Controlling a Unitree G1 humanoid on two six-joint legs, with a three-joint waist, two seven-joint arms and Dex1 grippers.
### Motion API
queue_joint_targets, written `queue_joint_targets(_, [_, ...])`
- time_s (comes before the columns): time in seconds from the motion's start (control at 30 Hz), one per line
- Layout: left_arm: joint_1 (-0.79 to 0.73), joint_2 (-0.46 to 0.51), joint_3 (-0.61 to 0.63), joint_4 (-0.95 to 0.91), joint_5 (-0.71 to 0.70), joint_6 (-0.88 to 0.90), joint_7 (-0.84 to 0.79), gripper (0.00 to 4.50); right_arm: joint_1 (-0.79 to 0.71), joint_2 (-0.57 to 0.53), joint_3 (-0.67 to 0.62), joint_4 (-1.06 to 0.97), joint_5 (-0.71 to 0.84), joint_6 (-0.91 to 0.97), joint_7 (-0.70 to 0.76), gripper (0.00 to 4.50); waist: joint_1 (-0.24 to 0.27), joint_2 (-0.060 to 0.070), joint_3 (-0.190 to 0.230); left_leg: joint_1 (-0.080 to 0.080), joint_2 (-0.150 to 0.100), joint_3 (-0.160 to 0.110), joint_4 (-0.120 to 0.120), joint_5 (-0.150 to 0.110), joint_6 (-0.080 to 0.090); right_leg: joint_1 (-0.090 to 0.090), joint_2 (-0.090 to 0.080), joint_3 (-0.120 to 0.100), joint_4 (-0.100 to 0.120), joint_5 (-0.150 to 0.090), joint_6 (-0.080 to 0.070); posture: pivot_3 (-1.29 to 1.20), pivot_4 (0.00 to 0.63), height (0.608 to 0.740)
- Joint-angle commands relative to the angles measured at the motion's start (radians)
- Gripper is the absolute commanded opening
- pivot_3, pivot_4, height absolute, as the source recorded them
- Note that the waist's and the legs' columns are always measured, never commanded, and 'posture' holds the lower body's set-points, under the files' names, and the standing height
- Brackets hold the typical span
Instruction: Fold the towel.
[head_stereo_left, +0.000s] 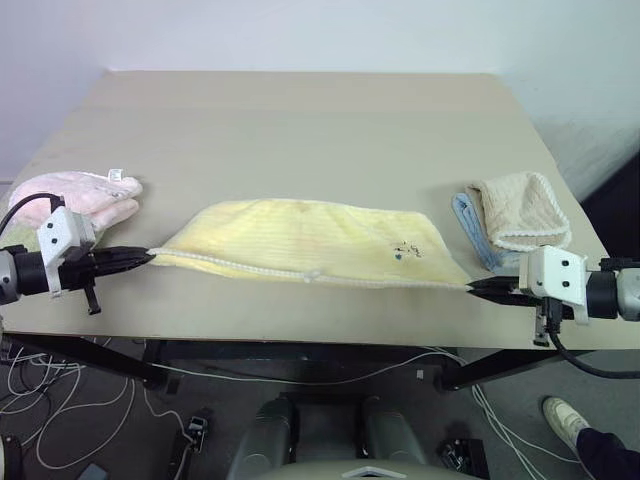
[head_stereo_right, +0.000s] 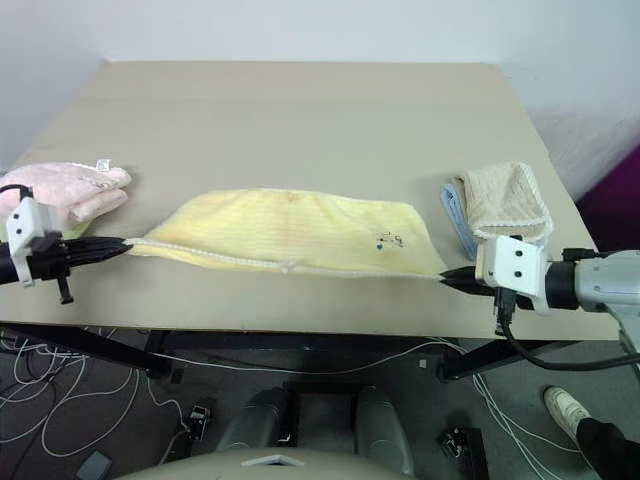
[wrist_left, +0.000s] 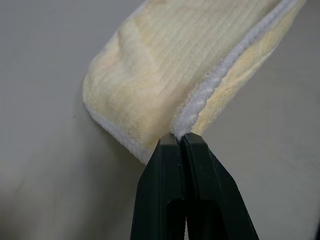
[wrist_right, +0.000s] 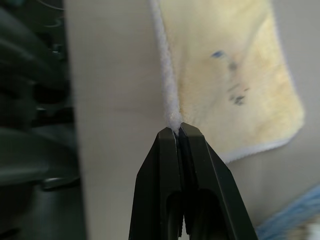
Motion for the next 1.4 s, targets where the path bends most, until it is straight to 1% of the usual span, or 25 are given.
queue_joint_targets(0.03, [-0.001,0.033,0.033,-0.029,-0.005,-0.004,-0.005,0.0,-0.013,-0.007,-0.024,-0.034,0.02,0.016,0.015,0.03,-0.001,0.0,0.0,0.0,0.0,0.0,0.0,0.0,0.0,0.0,0.0,0.0,0.0,0.0,0.0,0.0,0.15,0.74])
queue_joint_targets(0.1, [-0.044,0.025,0.016,0.003,0.024,-0.027,0.025,0.0,-0.073,0.008,0.011,-0.003,0.002,0.009,-0.005,0.03,-0.002,0.0,0.0,0.0,0.0,0.0,0.0,0.0,0.0,0.0,0.0,0.0,0.0,0.0,0.0,0.0,0.15,0.74])
queue_joint_targets(0.23, [-0.224,-0.02,-0.059,0.17,0.15,-0.112,0.157,0.0,-0.249,0.057,0.122,0.14,-0.095,-0.06,-0.051,0.03,-0.001,0.0,0.0,0.001,0.0,0.0,0.0,0.0,0.0,0.0,0.001,-0.001,0.0,0.0,0.0,0.0,0.15,0.74])
queue_joint_targets(0.37, [-0.431,-0.102,-0.165,0.402,0.309,-0.274,0.3,0.0,-0.475,0.127,0.25,0.375,-0.216,-0.161,-0.071,0.03,0.0,0.0,0.0,0.0,-0.002,0.0,0.0,0.0,0.0,0.0,0.001,-0.002,0.0,0.0,0.0,0.0,0.15,0.74])
queue_joint_targets(0.47, [-0.532,-0.142,-0.221,0.531,0.393,-0.364,0.383,0.0,-0.611,0.18,0.315,0.544,-0.289,-0.228,-0.093,0.03,-0.003,0.0,0.0,-0.001,-0.002,0.001,0.0,0.0,0.0,-0.002,0.002,-0.002,0.0,0.0,0.0,0.0,0.15,0.74])
queue_joint_targets(0.67, [-0.666,-0.204,-0.329,0.727,0.544,-0.456,0.554,0.0,-0.783,0.264,0.407,0.852,-0.423,-0.391,-0.147,0.03,-0.007,0.0,0.0,-0.002,-0.002,0.001,0.0,0.0,0.0,-0.005,0.002,-0.001,0.001,0.0,0.0,0.0,0.15,0.74])
queue_joint_targets(0.77, [-0.697,-0.225,-0.368,0.782,0.601,-0.469,0.613,0.0,-0.828,0.29,0.427,0.952,-0.456,-0.45,-0.162,0.03,-0.007,0.0,0.0,-0.002,-0.002,0.001,0.0,0.0,0.0,-0.005,0.003,-0.001,0.002,0.0,0.0,0.0,0.15,0.74])
queue_joint_targets(0.9, [-0.709,-0.241,-0.397,0.824,0.637,-0.47,0.635,0.0,-0.853,0.309,0.441,1.032,-0.487,-0.507,-0.18,0.03,-0.007,0.0,0.0,-0.002,-0.002,0.001,0.0,0.0,0.0,-0.005,0.002,-0.001,0.002,0.0,0.0,0.0,0.15,0.74])
queue_joint_targets(1.23, [-0.718,-0.256,-0.414,0.861,0.678,-0.431,0.709,0.0,-0.87,0.338,0.436,1.082,-0.491,-0.552,-0.202,0.03,-0.007,0.0,0.0,-0.002,-0.002,0.001,0.0,0.0,0.0,-0.005,0.003,-0.001,0.002,0.0,0.0,0.0,0.15,0.74])
queue_joint_targets(1.3, [-0.723,-0.26,-0.409,0.865,0.679,-0.422,0.726,0.47,-0.875,0.343,0.438,1.085,-0.489,-0.552,-0.197,0.0,-0.008,0.0,0.0,-0.002,-0.002,0.001,0.0,0.0,0.0,-0.005,0.003,-0.001,0.003,0.0,0.0,0.0,0.15,0.74])
queue_joint_targets(1.37, [-0.73,-0.264,-0.399,0.869,0.672,-0.407,0.743,0.98,-0.882,0.349,0.439,1.086,-0.484,-0.544,-0.188,0.44,-0.007,0.0,0.0,-0.002,-0.002,0.001,0.0,0.0,0.0,-0.005,0.003,-0.001,0.003,0.0,0.0,0.0,0.15,0.74])
queue_joint_targets(1.4, [-0.732,-0.266,-0.395,0.87,0.67,-0.401,0.749,1.34,-0.885,0.352,0.438,1.086,-0.479,-0.539,-0.182,0.64,-0.008,0.0,0.0,-0.002,-0.002,0.001,0.0,0.0,0.0,-0.005,0.003,-0.001,0.003,0.0,0.0,0.0,0.15,0.74])
